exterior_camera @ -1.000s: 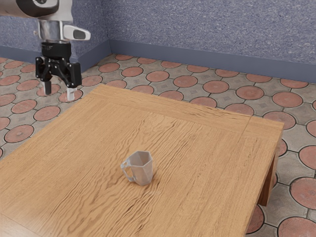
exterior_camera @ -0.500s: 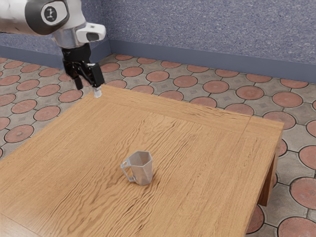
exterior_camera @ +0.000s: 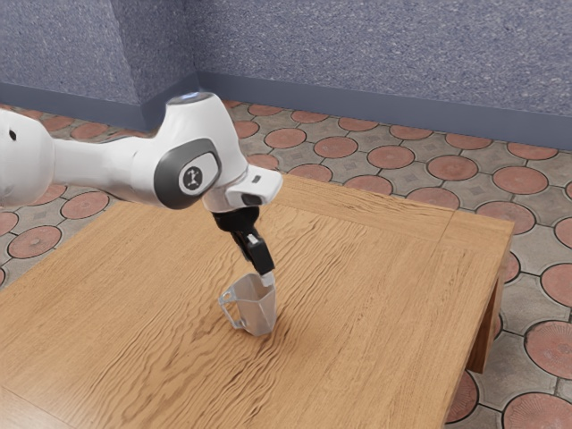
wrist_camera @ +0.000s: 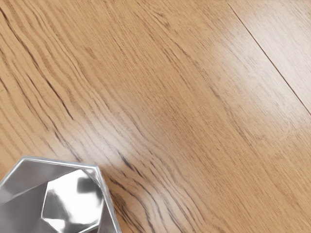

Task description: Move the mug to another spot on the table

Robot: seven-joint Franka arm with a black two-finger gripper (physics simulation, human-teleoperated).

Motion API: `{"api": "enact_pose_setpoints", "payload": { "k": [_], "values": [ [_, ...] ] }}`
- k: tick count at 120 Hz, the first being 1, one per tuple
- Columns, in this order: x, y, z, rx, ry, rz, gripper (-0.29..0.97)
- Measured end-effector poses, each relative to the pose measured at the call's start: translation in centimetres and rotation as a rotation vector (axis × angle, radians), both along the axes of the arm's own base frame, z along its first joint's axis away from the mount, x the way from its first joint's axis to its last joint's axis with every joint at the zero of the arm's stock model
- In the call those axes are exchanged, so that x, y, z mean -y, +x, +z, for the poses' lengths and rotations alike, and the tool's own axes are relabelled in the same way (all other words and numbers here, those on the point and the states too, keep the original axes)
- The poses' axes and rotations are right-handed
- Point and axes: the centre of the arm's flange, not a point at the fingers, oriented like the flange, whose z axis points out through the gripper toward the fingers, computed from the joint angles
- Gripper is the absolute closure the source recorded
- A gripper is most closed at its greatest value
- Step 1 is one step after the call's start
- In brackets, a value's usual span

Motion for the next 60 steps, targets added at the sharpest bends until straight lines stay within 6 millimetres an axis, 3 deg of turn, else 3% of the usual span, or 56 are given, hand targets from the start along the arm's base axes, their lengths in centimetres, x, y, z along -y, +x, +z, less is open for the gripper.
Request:
{"api": "enact_pose_setpoints", "payload": {
  "k": [11, 26, 40, 48, 60],
  "values": [
    [-0.4, -0.5, -3.1, 0.015, -0.037, -0.005, 0.03],
    [-1.7, -0.5, -5.2, 0.072, -0.053, -0.017, 0.03],
    [-2.6, -0.6, -4.6, 0.151, -0.053, -0.056, 0.04],
    [-3.9, -1.7, -4.0, 0.182, -0.049, -0.068, 0.04],
    [-6.3, -3.9, -5.2, 0.206, -0.033, -0.078, 0.05]
  ]
}}
